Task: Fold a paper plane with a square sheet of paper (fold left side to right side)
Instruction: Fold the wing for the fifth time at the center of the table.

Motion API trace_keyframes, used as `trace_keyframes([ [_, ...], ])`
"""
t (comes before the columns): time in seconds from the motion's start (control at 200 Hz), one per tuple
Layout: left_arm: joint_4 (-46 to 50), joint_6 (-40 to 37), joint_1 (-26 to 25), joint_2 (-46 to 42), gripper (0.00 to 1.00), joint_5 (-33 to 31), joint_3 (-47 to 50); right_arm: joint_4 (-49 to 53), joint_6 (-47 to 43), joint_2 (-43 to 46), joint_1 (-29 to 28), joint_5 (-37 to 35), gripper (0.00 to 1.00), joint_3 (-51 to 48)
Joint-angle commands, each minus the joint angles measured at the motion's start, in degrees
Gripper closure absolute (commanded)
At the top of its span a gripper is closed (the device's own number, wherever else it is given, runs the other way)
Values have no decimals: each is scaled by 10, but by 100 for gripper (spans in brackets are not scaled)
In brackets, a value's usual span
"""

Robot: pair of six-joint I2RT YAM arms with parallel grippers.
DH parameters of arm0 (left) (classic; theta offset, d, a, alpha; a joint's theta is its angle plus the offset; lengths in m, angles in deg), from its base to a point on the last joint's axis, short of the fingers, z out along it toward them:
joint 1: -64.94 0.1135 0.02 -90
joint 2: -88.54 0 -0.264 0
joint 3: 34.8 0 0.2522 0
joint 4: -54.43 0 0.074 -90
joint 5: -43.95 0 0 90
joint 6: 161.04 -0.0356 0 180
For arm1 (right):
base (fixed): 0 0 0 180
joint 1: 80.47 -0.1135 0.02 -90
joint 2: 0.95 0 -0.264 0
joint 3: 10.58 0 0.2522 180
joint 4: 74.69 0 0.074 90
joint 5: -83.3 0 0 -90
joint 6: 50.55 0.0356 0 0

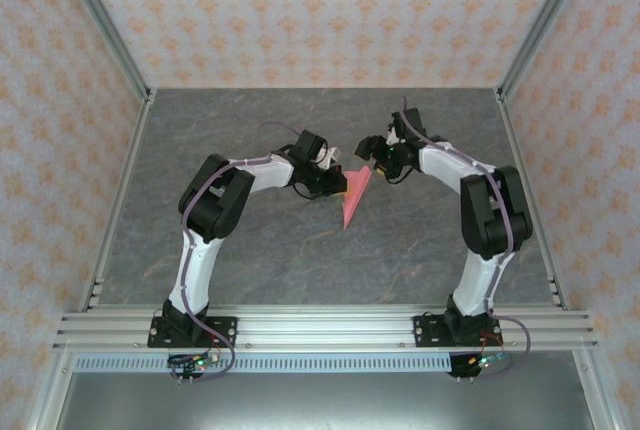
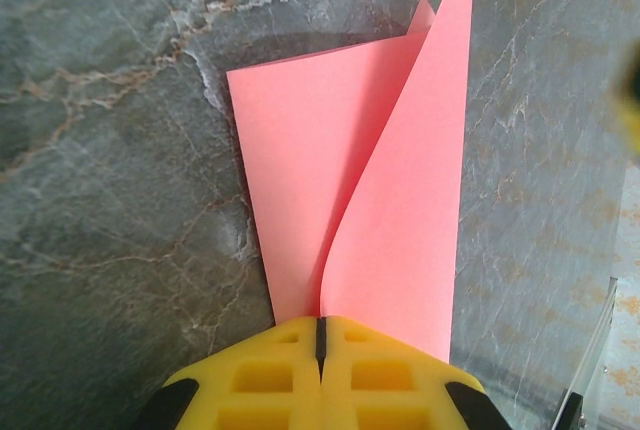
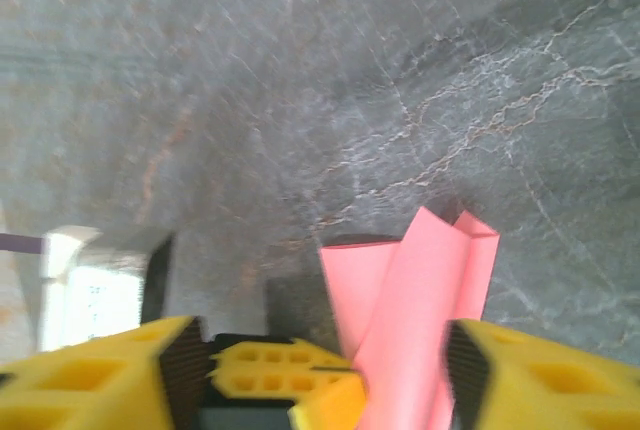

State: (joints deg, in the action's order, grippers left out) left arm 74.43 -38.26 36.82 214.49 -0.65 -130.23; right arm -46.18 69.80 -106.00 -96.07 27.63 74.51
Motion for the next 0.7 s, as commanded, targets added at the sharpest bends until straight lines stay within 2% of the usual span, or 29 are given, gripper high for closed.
trace_keyframes([
  [0.0,34,-18,-2,18,100,-31,3,20,4,26,-4,1,50,-17],
  [0.06,35,-18,-2,18,100,-34,3,2,16,24,-13,15,61,-32],
  [0.11,38,-18,-2,17,100,-36,2,-8,23,18,-22,20,74,-38],
  [0.195,44,-18,-2,16,100,-40,2,-16,29,1,-32,20,83,-40],
  [0.385,49,-36,-3,13,100,-47,4,-33,35,-35,-40,28,90,-35],
  [0.696,57,-40,-2,11,100,-53,2,-16,16,-66,-41,15,92,-30],
])
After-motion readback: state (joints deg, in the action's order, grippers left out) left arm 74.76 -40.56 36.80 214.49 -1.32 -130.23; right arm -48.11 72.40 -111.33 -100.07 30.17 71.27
